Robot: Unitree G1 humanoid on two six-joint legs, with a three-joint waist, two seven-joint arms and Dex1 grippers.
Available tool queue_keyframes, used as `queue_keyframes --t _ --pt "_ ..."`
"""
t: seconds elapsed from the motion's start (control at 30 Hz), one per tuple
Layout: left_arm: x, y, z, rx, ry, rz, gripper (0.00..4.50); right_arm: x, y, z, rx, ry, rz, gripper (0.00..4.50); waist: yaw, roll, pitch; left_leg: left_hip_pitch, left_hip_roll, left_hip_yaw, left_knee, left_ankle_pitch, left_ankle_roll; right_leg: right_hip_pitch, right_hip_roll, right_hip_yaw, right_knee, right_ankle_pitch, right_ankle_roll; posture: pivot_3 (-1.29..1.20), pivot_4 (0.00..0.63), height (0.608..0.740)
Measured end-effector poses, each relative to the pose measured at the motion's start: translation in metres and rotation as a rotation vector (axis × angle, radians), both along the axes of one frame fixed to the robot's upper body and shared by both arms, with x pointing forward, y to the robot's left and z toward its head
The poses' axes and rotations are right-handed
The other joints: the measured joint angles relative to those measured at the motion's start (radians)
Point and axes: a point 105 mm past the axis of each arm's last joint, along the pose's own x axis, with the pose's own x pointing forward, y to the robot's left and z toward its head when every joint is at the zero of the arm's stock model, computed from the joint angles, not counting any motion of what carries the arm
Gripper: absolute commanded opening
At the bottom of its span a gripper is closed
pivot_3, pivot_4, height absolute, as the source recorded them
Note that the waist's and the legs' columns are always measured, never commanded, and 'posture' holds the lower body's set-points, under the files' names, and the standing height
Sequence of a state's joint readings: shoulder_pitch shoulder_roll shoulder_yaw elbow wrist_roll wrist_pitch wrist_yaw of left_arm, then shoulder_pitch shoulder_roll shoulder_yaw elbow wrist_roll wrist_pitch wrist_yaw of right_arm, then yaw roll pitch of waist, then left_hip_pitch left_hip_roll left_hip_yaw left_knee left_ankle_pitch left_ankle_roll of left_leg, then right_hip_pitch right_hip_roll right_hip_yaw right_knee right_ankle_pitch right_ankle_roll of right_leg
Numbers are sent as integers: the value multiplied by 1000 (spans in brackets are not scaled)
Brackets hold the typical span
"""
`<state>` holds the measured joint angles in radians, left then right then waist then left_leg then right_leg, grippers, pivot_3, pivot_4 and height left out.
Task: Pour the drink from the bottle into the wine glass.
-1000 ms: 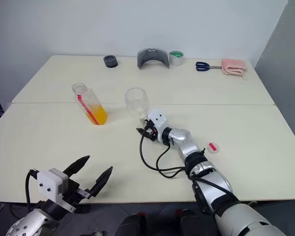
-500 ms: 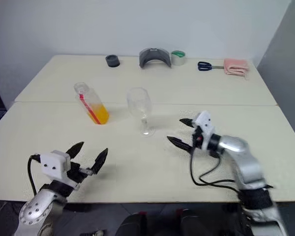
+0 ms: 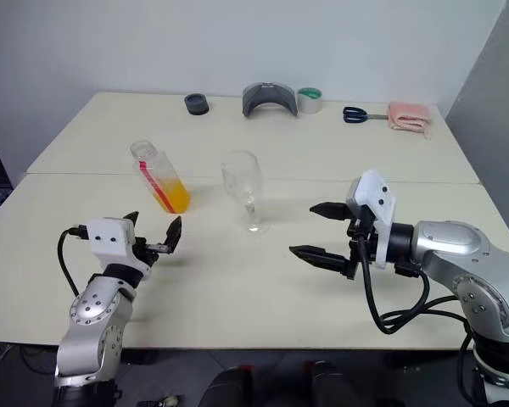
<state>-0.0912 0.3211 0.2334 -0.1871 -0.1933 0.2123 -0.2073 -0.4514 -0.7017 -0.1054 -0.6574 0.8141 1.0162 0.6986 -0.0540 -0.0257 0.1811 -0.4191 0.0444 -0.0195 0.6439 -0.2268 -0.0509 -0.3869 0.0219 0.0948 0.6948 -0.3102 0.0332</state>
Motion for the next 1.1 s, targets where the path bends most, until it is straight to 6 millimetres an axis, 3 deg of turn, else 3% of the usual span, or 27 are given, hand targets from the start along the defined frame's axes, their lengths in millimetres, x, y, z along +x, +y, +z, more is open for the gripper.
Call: queue_keyframes --t 0.17,0.4,0.67,1.1 --pt "16 -2 3 -18 -3 -6 4500 3 0 0 10 14 -40 4492 2 0 0 -1 0 0 0 0 0 -1 0 0 -1 0 0 0 150 740" --pt "22 2 6 -16 -5 1 4500 5 0 10 41 -1 -68 4492 2 0 0 -1 0 0 0 0 0 -1 0 0 -1 0 0 0 150 740" --pt "32 8 16 -6 -39 4 4500 3 -4 2 39 27 -79 4492 4 0 0 -2 0 0 0 0 0 -1 0 -1 -1 0 0 0 150 740" --pt "59 15 17 -6 -51 6 4500 3 -8 1 36 16 -90 4492 6 0 0 -2 0 -1 0 0 0 -1 0 -2 -2 0 1 0 150 740"
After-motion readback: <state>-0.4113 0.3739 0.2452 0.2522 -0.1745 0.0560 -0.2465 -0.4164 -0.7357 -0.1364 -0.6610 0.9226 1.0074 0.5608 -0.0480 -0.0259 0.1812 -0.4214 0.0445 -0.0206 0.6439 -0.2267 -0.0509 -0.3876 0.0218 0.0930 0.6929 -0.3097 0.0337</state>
